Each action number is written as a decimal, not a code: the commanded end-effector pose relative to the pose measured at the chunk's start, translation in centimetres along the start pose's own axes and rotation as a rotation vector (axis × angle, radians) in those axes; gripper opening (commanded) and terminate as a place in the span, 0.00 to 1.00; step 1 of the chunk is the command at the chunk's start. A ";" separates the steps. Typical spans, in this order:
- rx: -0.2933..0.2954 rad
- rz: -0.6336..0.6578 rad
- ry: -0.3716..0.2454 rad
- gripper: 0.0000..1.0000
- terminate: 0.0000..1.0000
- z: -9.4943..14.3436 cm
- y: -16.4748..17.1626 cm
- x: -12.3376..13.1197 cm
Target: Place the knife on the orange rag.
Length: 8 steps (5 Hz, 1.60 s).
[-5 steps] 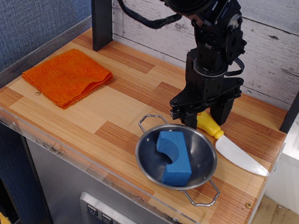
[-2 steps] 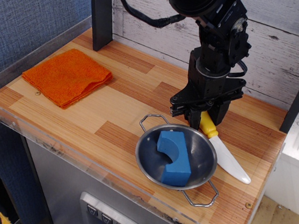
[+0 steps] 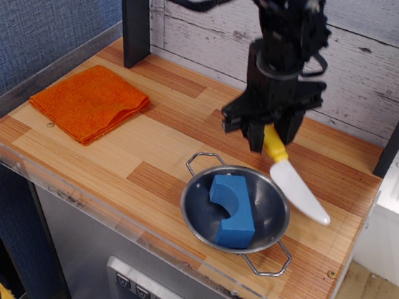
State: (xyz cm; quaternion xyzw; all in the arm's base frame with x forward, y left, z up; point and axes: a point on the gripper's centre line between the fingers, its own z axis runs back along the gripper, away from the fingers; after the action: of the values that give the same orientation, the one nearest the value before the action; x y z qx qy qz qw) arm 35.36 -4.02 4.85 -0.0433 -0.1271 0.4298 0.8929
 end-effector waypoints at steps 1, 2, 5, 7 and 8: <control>-0.131 0.038 -0.091 0.00 0.00 6.8 -0.6 4.6; -0.155 0.091 -0.125 0.00 0.00 9.4 1.2 7.5; -0.098 0.183 -0.223 0.00 0.00 10.8 11.9 15.2; -0.036 0.194 -0.228 0.00 0.00 9.0 17.3 16.5; 0.000 0.194 -0.213 0.00 0.00 7.1 18.9 16.7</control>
State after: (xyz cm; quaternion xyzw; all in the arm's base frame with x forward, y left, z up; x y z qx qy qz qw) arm 29.78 20.36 9.62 -0.0134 -0.1963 0.5165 0.8334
